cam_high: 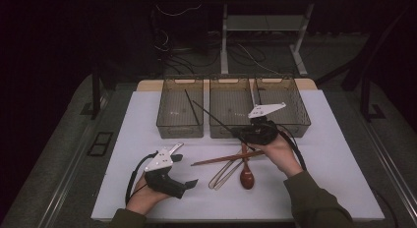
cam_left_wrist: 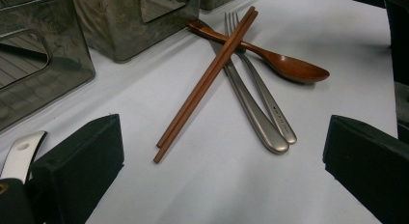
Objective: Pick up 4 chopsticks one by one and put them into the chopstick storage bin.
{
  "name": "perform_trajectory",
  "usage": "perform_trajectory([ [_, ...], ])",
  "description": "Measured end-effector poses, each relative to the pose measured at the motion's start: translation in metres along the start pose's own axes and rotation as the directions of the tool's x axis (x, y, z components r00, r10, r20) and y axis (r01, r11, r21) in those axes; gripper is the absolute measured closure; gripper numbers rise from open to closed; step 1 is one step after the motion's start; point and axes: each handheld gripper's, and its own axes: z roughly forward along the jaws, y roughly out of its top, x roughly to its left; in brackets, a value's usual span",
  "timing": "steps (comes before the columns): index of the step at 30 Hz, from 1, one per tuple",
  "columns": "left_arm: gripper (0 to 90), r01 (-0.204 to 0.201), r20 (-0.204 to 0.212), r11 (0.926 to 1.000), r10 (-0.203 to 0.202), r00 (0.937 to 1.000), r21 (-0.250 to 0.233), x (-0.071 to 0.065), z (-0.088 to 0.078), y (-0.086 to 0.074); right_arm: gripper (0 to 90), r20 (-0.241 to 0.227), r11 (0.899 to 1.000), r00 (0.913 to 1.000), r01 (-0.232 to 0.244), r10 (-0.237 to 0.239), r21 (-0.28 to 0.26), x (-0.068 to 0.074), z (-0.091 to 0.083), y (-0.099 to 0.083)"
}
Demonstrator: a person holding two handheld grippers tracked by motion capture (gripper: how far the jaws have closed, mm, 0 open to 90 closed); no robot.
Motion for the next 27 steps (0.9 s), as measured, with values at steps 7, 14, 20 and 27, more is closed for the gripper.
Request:
perform_trajectory([
  [7,0.1,0.005,0.000,0.9999,-0.005,1.0000,-0.011,0.000,-0.001,0.000,84.8,0.018,1.000,0.9998,0.002,-0.002,0.005,-0.002,0.017,0.017],
  [14,0.0,0.001,0.002,1.0000,-0.001,1.0000,-0.003,0.001,-0.001,0.000,84.8,0.032,1.000,0.9994,-0.011,0.011,-0.001,-0.005,0.033,0.036],
  [20,0.0,-0.002,-0.002,1.0000,0.002,1.0000,-0.002,0.001,-0.001,0.000,84.8,0.039,0.999,0.9989,-0.028,0.028,-0.018,-0.007,0.049,0.050],
  [27,0.0,0.003,-0.004,1.0000,-0.003,1.0000,-0.007,0.000,-0.001,0.000,84.8,0.052,0.998,0.9975,-0.046,0.048,-0.040,-0.007,0.068,0.070],
])
